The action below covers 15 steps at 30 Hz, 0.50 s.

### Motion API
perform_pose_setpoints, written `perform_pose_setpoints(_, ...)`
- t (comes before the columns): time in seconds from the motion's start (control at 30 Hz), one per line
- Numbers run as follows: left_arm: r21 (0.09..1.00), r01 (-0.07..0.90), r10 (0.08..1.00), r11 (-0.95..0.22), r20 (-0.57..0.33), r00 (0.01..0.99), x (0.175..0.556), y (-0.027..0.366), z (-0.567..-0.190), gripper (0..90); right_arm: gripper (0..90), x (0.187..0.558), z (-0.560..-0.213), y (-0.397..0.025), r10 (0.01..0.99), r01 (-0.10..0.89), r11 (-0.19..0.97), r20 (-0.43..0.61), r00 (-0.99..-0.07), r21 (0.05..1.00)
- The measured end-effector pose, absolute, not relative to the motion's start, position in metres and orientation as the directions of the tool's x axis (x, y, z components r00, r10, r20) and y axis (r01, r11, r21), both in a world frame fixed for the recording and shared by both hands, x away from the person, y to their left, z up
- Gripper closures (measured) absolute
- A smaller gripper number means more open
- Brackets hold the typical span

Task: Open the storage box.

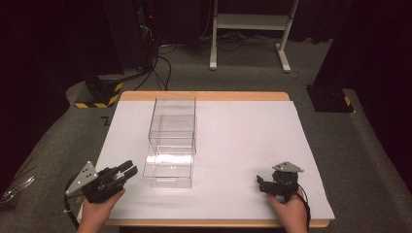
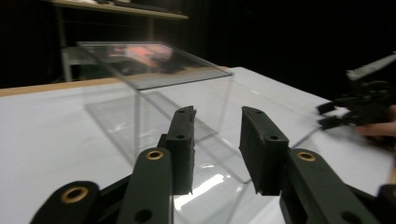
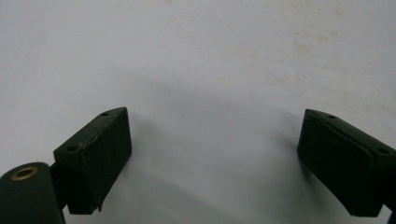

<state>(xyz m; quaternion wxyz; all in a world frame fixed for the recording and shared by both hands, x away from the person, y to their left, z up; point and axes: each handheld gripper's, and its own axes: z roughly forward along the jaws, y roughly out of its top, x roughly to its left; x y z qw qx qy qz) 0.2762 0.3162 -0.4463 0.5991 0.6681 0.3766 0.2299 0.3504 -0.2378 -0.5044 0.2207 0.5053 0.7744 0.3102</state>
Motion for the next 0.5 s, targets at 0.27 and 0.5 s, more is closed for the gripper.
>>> perform_pose_setpoints(0.27,0.954,0.3,0.899,-0.025,-0.11,0.423,0.285,0.341,-0.462,53.3,9.9,0.35,-0.504,-0.238,0.92,0.646,0.297,-0.028,-0.392,0.703)
perform_pose_setpoints(0.5,0.922,0.38,0.948,-0.069,-0.058,0.314,0.293,0.348,-0.479,46.8,9.9,0.35,-0.504,-0.238,0.92,0.646,0.297,-0.028,-0.392,0.703)
